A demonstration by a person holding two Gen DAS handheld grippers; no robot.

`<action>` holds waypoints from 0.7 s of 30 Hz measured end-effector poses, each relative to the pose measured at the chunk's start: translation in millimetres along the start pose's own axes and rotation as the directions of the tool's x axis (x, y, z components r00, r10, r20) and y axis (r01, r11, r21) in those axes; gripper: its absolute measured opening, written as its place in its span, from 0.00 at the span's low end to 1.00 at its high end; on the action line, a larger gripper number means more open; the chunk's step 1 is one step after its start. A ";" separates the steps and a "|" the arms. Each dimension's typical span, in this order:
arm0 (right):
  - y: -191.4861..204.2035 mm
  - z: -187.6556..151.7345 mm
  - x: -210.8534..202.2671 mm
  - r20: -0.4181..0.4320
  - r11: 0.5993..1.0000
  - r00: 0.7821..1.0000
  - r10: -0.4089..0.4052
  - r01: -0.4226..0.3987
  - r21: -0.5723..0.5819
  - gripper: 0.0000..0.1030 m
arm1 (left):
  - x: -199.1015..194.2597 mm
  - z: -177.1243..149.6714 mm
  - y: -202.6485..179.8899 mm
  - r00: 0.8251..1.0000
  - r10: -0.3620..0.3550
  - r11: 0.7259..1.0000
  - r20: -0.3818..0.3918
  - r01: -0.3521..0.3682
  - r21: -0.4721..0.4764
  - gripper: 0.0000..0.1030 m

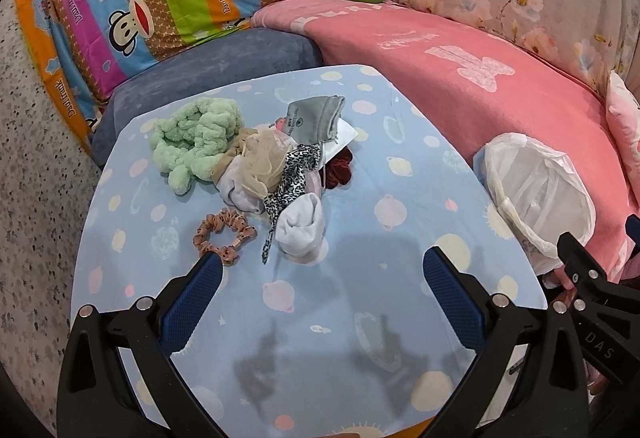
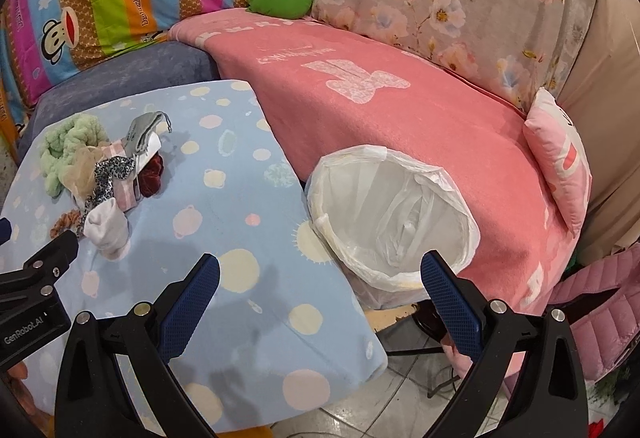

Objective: Collect trash
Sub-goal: 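Reach the left gripper to the brown scrunchie and close on it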

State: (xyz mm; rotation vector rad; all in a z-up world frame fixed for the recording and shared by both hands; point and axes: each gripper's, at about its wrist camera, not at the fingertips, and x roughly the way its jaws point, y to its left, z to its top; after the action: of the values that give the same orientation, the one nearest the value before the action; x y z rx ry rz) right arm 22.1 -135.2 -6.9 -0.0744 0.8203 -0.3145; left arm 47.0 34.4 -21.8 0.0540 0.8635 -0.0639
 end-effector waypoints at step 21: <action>132.8 30.7 64.6 -0.007 0.972 0.973 0.232 -0.232 -0.033 0.93 | 117.3 2.6 149.3 0.993 0.051 0.987 -0.108 -0.066 -0.146 0.93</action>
State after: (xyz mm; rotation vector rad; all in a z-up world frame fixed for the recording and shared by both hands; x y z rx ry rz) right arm 118.4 -30.2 -56.3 -0.0086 0.8288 -0.0800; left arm 136.6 178.9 -106.1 -0.0587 0.9676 0.0594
